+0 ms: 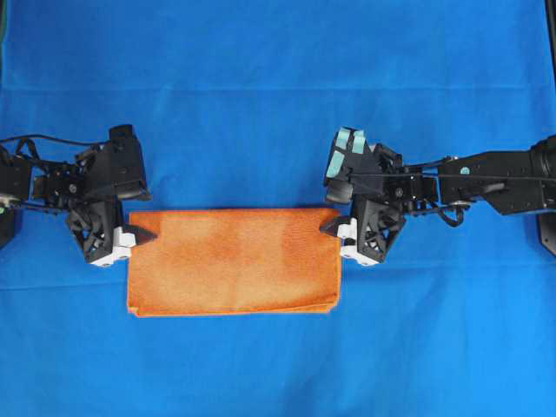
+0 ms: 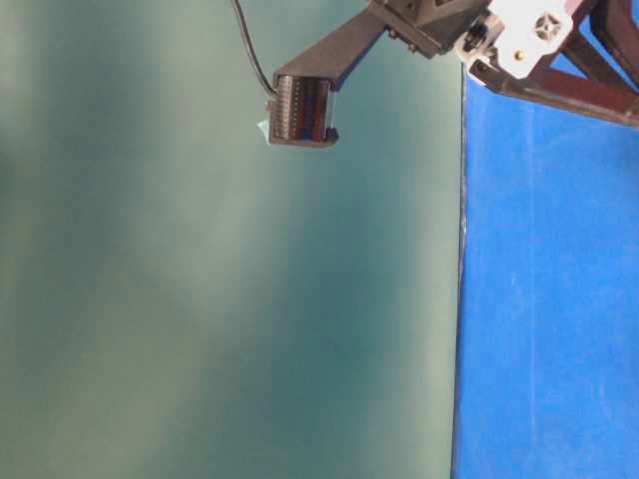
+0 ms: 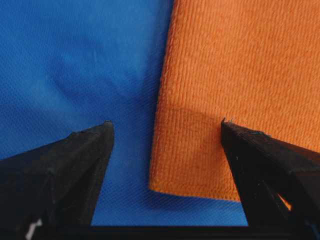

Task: Fold the orange towel.
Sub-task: 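Grasp the far corners of the folded towel with both grippers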

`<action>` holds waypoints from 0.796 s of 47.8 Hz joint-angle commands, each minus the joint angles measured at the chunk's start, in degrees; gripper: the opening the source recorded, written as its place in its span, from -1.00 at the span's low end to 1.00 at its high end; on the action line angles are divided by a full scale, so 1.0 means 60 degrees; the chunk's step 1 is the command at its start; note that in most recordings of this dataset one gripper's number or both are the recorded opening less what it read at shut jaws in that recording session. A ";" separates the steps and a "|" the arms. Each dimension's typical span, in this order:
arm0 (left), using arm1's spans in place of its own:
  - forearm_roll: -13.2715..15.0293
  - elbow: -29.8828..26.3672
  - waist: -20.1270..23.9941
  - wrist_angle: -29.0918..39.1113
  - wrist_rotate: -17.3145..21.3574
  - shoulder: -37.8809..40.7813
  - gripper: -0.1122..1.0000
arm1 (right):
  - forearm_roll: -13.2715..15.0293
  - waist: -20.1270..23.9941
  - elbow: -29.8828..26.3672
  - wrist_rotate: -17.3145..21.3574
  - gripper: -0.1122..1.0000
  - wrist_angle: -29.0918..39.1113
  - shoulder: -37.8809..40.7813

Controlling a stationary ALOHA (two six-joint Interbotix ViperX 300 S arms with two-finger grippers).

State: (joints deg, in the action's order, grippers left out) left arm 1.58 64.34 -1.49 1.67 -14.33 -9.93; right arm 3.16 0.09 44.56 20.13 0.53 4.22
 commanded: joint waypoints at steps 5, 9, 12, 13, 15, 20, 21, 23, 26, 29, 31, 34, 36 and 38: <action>0.0000 0.0015 0.0059 -0.0059 -0.0117 -0.0205 0.53 | 0.0000 0.0000 -0.0088 0.0000 0.21 -0.0073 -0.0044; 0.0000 0.0015 0.0059 -0.0029 -0.0117 -0.0205 0.29 | 0.0015 0.0059 -0.0088 0.0000 -0.05 -0.0073 -0.0044; 0.0000 0.0000 0.0059 -0.0015 -0.0117 -0.0161 -0.01 | 0.0029 0.0132 -0.0059 0.0000 -0.34 -0.0088 -0.0029; 0.0000 0.0000 0.0059 -0.0015 -0.0117 -0.0146 -0.11 | 0.0029 0.0190 -0.0044 0.0000 -0.49 -0.0088 -0.0015; 0.0000 0.0015 0.0073 0.0000 -0.0117 -0.0132 -0.30 | 0.0029 0.0220 -0.0029 0.0000 -0.70 -0.0073 -0.0029; 0.0000 0.0015 0.0088 0.0000 -0.0132 -0.0088 -0.68 | 0.0029 0.0322 0.0000 0.0000 -0.78 -0.0073 -0.0015; 0.0000 0.0015 0.0103 0.0000 -0.0146 -0.0103 -0.73 | 0.0029 0.0322 -0.0015 0.0000 -0.78 -0.0073 -0.0015; 0.0000 0.0015 0.0103 0.0000 -0.0176 -0.0103 -0.78 | 0.0029 0.0322 -0.0015 0.0000 -0.78 -0.0073 -0.0029; 0.0000 0.0015 0.0103 0.0029 -0.0234 -0.0103 -0.78 | 0.0015 0.0322 -0.0029 0.0000 -0.78 -0.0059 -0.0029; 0.0000 -0.0029 0.0103 0.0117 -0.0337 -0.0132 -0.78 | 0.0029 0.0322 -0.0059 0.0000 -0.78 0.0015 -0.0029; 0.0000 -0.0073 0.0103 0.0264 -0.0439 -0.0205 -0.78 | 0.0029 0.0308 -0.0059 0.0000 -0.78 0.0073 -0.0073; 0.0000 -0.0176 0.0103 0.0571 -0.0586 -0.0352 -0.78 | 0.0015 0.0308 -0.0103 0.0000 -0.78 0.0234 -0.0205; 0.0000 -0.0278 0.0103 0.0835 -0.0674 -0.0498 -0.78 | 0.0029 0.0308 -0.0132 -0.0015 -0.78 0.0337 -0.0322; 0.0000 -0.0425 0.0103 0.1216 -0.0776 -0.0747 -0.78 | 0.0029 0.0308 -0.0190 -0.0029 -0.78 0.0483 -0.0498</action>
State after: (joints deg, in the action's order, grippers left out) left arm 1.58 63.63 -1.05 6.15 -18.46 -11.78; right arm 3.25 1.85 44.65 20.04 2.37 4.13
